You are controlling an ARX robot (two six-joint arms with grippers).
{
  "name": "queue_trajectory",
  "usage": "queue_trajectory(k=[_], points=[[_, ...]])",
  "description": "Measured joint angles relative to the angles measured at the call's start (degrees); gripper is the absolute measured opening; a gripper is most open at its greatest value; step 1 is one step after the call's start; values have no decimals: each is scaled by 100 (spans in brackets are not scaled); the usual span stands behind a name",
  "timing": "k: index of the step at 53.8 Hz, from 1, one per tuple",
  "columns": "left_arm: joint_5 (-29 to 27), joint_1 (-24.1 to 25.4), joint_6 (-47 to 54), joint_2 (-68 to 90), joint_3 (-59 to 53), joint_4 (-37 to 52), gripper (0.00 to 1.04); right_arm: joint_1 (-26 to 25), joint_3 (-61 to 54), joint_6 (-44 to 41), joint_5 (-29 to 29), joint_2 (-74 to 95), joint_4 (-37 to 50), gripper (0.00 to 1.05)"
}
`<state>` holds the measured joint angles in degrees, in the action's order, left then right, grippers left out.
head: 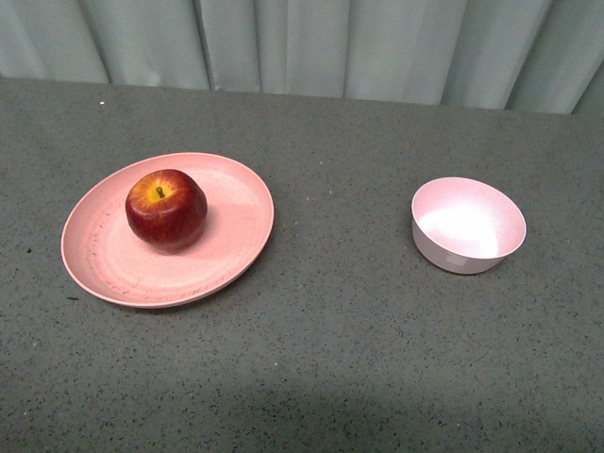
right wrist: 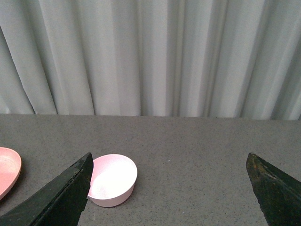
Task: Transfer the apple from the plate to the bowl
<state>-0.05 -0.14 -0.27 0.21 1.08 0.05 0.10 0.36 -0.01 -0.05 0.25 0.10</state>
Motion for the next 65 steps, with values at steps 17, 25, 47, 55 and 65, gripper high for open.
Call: queue_trajectory(k=[17,25,47,55,65], points=[[0,0,0,0,0,0,98,0,0,0,0,0,0,95],[2,0,0,0,0,0,98,0,0,0,0,0,0,95],[0,0,0,0,0,0,98,0,0,0,0,0,0,95],[2,0,0,0,0,0,98,0,0,0,0,0,0,95],[2,0,0,0,0,0,98,0,0,0,0,0,0,95]])
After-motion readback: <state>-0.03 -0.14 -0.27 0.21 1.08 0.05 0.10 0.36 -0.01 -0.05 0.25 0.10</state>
